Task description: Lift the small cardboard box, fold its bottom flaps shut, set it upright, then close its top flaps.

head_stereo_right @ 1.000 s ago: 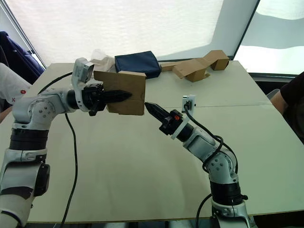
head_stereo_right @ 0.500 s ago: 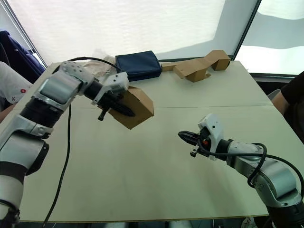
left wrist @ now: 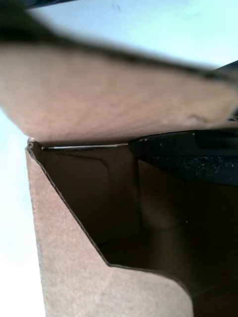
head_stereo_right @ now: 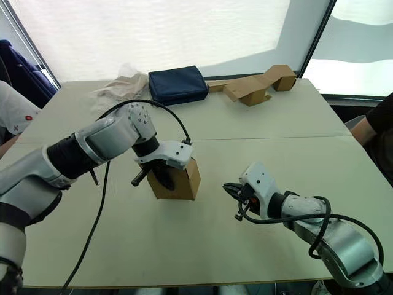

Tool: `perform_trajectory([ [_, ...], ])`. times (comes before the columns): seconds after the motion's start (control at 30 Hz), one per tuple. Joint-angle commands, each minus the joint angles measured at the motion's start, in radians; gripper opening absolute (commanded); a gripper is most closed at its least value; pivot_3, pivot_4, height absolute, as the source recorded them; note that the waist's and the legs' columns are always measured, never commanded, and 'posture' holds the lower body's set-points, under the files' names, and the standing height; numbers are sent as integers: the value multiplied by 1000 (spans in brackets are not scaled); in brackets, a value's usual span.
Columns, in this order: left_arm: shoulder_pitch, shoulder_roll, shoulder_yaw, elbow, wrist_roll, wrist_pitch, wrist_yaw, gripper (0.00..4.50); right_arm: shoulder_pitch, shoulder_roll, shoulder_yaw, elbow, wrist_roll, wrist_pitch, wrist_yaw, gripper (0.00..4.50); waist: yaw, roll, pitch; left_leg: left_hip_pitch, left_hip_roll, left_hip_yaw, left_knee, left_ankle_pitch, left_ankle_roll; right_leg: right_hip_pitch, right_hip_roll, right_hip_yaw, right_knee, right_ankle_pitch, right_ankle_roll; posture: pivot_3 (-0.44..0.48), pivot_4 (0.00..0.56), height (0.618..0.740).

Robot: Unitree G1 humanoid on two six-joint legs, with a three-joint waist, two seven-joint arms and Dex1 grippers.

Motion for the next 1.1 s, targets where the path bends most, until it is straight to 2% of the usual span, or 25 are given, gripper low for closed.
perform_trajectory([
  [0.03,7,1,27,-23,36,20,-3,761,4,16,2,-14,-34,-23,0,0,1,0,0,0,1,0,0,0,0,0,1,0,0,0,0,0,150,740],
  [0.13,0,-10,45,-28,24,51,-3,1943,5,28,4,-7,-45,-25,6,0,3,0,0,0,1,0,0,0,0,0,2,0,1,0,-1,0,150,740],
  [0.2,-34,1,65,-58,-57,103,-3,2771,8,29,1,4,-52,-30,16,0,3,0,0,0,1,0,0,0,0,0,1,0,0,0,-1,0,150,740],
  [0.4,-168,30,158,-29,-259,311,-3,2771,13,23,-7,27,-57,-40,59,0,4,0,0,0,1,0,1,0,0,0,1,0,0,0,0,0,150,740],
  [0.57,-183,97,220,19,-334,319,-3,2771,4,26,-7,46,-56,-46,95,0,-3,1,0,2,1,0,0,-1,1,0,2,1,1,0,-1,0,150,740],
  [0.7,-124,112,341,113,-320,267,29,2771,-6,44,-22,23,10,-12,124,0,-1,1,0,2,1,0,0,-1,1,0,2,1,2,-1,-1,0,150,740],
  [0.73,-75,97,431,153,-328,229,99,2542,-5,42,-1,7,23,5,137,0,-1,1,0,2,1,1,0,-1,1,0,2,1,2,-1,-1,0,150,740],
  [0.8,8,98,527,192,-313,161,180,2083,-8,45,48,-15,24,24,148,0,-1,2,-1,2,2,0,0,-1,1,0,2,1,2,-1,-1,0,150,740],
  [0.83,42,98,563,203,-305,136,211,1675,-13,49,70,-21,18,28,147,0,-1,1,0,3,3,0,0,-1,1,0,1,1,2,-1,-1,0,150,740],
  [0.97,174,136,619,240,-211,42,338,118,-45,89,149,-24,-3,44,127,0,2,0,0,2,3,0,1,-1,1,0,1,0,4,-1,-2,0,150,740],
  [1.03,280,180,639,245,-163,-38,383,52,-67,108,198,-14,-23,56,118,0,-4,1,-1,3,3,1,1,-1,1,0,0,1,4,-1,-2,0,150,740],
  [1.1,359,188,680,227,-171,-94,388,52,-85,113,231,-5,-39,69,118,0,-1,1,0,3,3,1,1,0,1,0,0,1,4,-1,-2,0,150,740],
])
